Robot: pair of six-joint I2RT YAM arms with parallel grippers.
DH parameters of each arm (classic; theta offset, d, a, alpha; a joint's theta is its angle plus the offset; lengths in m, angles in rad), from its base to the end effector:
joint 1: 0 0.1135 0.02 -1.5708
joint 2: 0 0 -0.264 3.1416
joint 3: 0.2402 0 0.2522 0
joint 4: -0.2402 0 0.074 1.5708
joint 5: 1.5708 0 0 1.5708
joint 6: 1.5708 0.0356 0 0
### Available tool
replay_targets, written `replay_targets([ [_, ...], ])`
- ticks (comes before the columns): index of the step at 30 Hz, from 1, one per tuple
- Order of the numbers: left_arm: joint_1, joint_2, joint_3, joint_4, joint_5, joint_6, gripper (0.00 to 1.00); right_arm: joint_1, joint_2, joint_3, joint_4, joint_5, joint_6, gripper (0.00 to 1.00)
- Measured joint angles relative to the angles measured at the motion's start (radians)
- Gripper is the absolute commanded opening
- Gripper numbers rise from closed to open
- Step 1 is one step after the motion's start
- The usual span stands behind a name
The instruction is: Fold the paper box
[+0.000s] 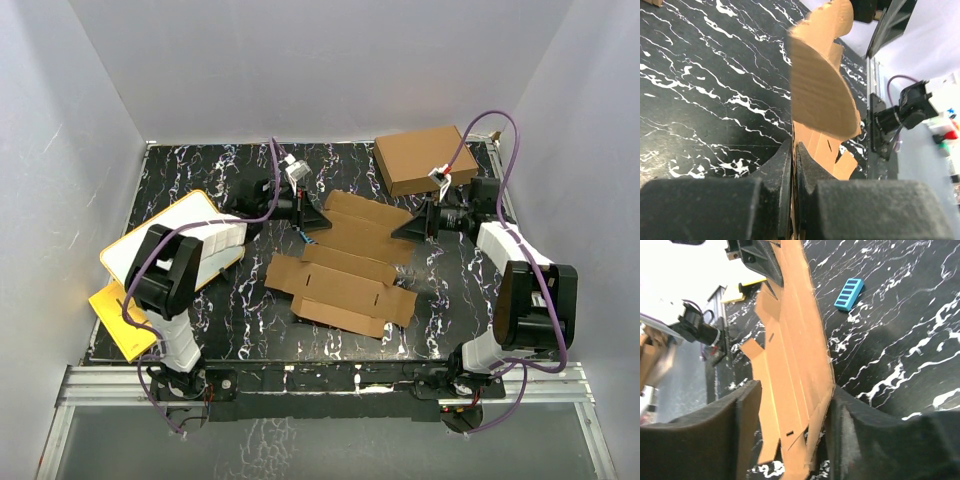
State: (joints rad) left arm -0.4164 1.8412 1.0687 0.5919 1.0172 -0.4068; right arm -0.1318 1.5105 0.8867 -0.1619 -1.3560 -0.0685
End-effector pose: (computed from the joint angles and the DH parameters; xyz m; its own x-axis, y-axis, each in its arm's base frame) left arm 0.3527 -0.1891 0.2233 -0.5378 0.0104 -0.8430 0.8331 0.1595 -0.5296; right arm 0.2976 -0.0044 0.2249 -0.6546 0.0721 -0.7525 -0.7031 0.3077 0.6411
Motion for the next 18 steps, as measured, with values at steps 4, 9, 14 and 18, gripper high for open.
replay_targets([
  [4,0.000,-0.034,0.042,-0.125,0.015,0.138,0.00,0.000,0.000,0.060,-0.104,0.006,-0.114,0.66],
  [9,0.000,-0.038,0.068,-0.209,0.034,0.217,0.00,0.004,0.012,0.066,-0.198,0.012,-0.187,0.67],
  [14,0.000,-0.038,0.083,-0.253,0.061,0.247,0.00,0.033,0.050,0.110,-0.301,0.043,-0.277,0.66],
  [18,0.000,-0.035,0.111,-0.272,0.078,0.259,0.00,0.066,0.051,0.121,-0.353,0.075,-0.332,0.59],
])
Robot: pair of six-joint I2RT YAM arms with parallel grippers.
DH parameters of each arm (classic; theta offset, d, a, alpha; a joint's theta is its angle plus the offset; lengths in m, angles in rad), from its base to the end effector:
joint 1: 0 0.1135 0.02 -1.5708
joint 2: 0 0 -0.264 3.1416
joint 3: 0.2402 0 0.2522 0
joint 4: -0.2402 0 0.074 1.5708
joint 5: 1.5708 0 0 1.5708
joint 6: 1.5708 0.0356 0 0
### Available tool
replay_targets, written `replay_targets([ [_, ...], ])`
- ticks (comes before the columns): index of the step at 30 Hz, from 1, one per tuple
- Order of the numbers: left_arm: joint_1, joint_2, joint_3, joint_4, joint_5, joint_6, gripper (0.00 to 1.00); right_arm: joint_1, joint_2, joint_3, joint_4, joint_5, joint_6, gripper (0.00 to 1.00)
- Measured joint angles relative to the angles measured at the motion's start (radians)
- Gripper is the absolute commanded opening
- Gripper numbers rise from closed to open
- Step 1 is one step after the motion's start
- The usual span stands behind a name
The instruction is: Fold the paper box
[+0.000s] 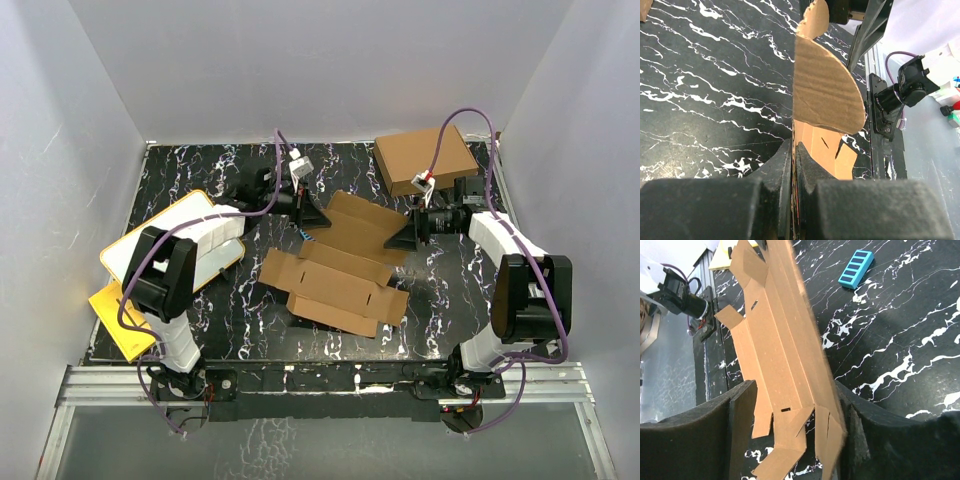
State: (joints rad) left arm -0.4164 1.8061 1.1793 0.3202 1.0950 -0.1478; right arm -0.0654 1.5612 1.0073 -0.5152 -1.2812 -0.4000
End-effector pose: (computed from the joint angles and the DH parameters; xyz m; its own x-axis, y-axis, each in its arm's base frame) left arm 0.3541 -0.1912 0.2479 -0.4144 0.1095 -0.9035 0.9092 0.0933 -0.4058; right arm 0.2994 0.0146 0.2259 -0.6340 -0.0699 -0.7702 -0.7471 0.3125 0.5867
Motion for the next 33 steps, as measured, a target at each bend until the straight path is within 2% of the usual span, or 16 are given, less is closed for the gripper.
replay_targets([
  [4,0.000,0.002,0.016,-0.004,0.014,0.007,0.00,0.021,0.001,0.005,-0.035,0.025,-0.037,0.50],
  [17,0.000,0.019,0.057,-0.069,0.042,0.048,0.00,0.023,0.001,0.020,-0.091,0.048,-0.108,0.51],
  [22,0.000,0.024,0.069,-0.113,0.049,0.068,0.00,0.023,0.001,0.035,-0.117,0.050,-0.143,0.34],
  [33,0.000,0.053,0.101,-0.137,0.055,0.080,0.00,0.023,0.000,0.039,-0.131,0.051,-0.161,0.30],
])
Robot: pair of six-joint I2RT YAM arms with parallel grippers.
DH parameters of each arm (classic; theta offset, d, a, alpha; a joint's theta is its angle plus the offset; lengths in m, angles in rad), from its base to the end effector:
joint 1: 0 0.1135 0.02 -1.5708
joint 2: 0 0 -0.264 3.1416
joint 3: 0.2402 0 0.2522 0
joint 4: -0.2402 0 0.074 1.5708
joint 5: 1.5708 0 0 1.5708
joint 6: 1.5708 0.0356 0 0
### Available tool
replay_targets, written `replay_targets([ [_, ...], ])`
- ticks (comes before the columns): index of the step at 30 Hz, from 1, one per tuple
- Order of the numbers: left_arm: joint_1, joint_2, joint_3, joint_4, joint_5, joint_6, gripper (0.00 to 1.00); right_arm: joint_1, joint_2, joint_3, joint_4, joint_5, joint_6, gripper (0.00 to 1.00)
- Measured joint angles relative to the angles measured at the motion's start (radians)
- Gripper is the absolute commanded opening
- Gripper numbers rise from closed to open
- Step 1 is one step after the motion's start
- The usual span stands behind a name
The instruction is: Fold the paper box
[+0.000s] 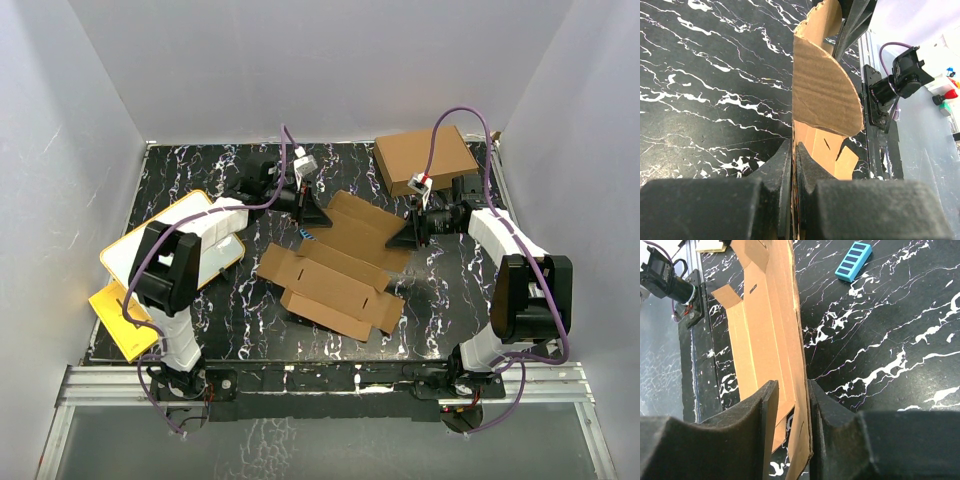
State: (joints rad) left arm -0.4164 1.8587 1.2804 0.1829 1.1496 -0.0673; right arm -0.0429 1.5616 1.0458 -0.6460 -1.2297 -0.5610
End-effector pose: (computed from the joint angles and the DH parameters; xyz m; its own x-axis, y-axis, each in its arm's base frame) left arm 0.3660 -0.1974 0.2489 -0.4144 0.1532 -0.8971 0.9098 0.0437 -0.4128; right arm 0.2956 0.0209 0.2300 -0.5846 -0.1530 -0.7968 -0.7926 0.3175 0.5205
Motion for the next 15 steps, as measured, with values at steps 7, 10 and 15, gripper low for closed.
replay_targets([
  [7,0.000,0.003,0.001,0.002,0.001,-0.004,0.00,0.000,0.000,0.000,-0.006,0.000,-0.008,0.17],
  [10,0.000,0.003,0.001,0.003,0.001,-0.004,0.00,0.002,0.000,0.000,-0.008,0.000,-0.011,0.08],
  [15,0.000,0.003,0.001,0.003,-0.002,-0.005,0.00,0.002,0.000,0.001,-0.018,-0.004,-0.027,0.08],
])
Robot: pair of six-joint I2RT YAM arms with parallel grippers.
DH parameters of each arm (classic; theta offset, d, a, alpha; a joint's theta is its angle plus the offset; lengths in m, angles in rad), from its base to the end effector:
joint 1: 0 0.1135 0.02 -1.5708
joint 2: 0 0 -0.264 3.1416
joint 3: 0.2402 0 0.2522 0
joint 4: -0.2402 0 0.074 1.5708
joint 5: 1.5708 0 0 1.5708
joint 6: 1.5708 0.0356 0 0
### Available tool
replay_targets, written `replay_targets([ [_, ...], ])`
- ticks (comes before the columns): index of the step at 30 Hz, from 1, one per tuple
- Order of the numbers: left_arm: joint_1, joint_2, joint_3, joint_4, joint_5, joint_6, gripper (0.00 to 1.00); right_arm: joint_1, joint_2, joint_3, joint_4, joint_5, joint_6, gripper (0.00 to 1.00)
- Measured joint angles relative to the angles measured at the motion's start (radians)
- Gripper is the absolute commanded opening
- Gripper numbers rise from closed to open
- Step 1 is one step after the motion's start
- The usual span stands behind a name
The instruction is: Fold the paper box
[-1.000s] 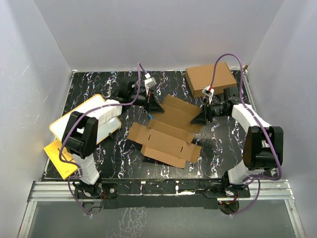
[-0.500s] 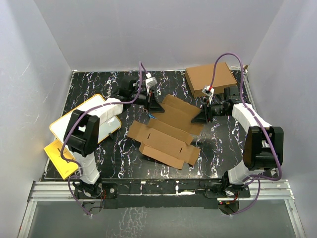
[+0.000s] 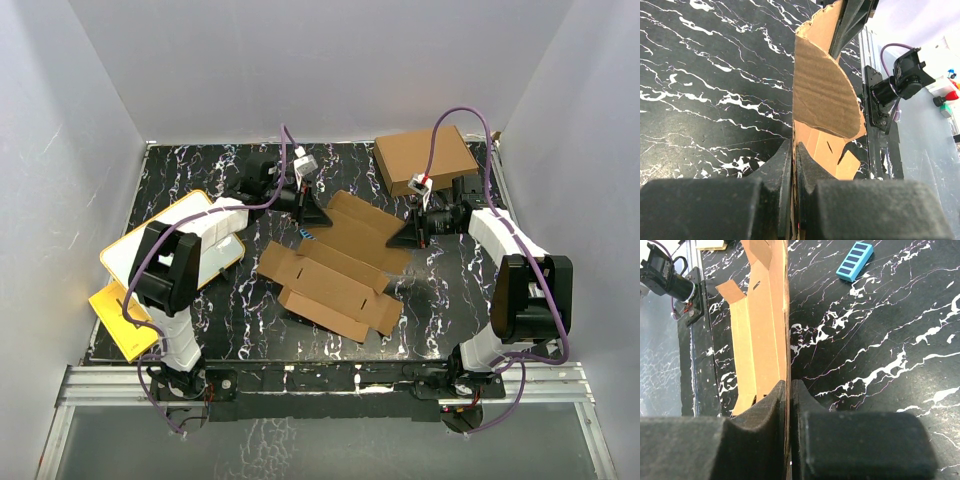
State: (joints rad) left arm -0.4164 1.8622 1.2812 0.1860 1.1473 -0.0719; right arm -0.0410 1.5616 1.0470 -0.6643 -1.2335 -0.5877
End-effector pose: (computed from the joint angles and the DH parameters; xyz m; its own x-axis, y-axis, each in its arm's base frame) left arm 0.3667 -0.1977 0.2480 -0.4182 0.1527 -0.8954 0.9081 0.0466 -0.4162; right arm 0.2942 0.0216 0.2299 -0.5763 -0.1600 -0.8014 -0.8004 0.3085 0.5140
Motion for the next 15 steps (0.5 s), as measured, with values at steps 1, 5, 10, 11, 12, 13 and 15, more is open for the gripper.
replay_targets([
  [1,0.000,0.000,0.000,0.000,-0.003,-0.001,0.00,0.000,0.000,0.001,-0.004,0.000,-0.004,0.08],
  [5,0.003,-0.001,-0.001,0.017,-0.033,-0.044,0.16,0.000,-0.007,0.004,-0.015,0.001,-0.013,0.08],
  [10,0.029,-0.070,-0.074,0.071,-0.130,-0.113,0.35,-0.005,-0.029,0.004,-0.022,0.004,-0.014,0.08],
  [11,0.037,-0.101,-0.102,0.076,-0.155,-0.122,0.40,-0.008,-0.033,0.004,-0.022,0.004,-0.014,0.08],
  [12,0.044,-0.136,-0.129,0.079,-0.179,-0.127,0.45,-0.010,-0.037,0.004,-0.023,0.004,-0.014,0.08],
  [13,0.050,-0.167,-0.151,0.082,-0.203,-0.132,0.51,-0.013,-0.039,0.004,-0.023,0.004,-0.014,0.08],
  [15,0.065,-0.244,-0.201,0.094,-0.257,-0.143,0.61,-0.014,-0.042,0.004,-0.023,0.004,-0.014,0.08],
])
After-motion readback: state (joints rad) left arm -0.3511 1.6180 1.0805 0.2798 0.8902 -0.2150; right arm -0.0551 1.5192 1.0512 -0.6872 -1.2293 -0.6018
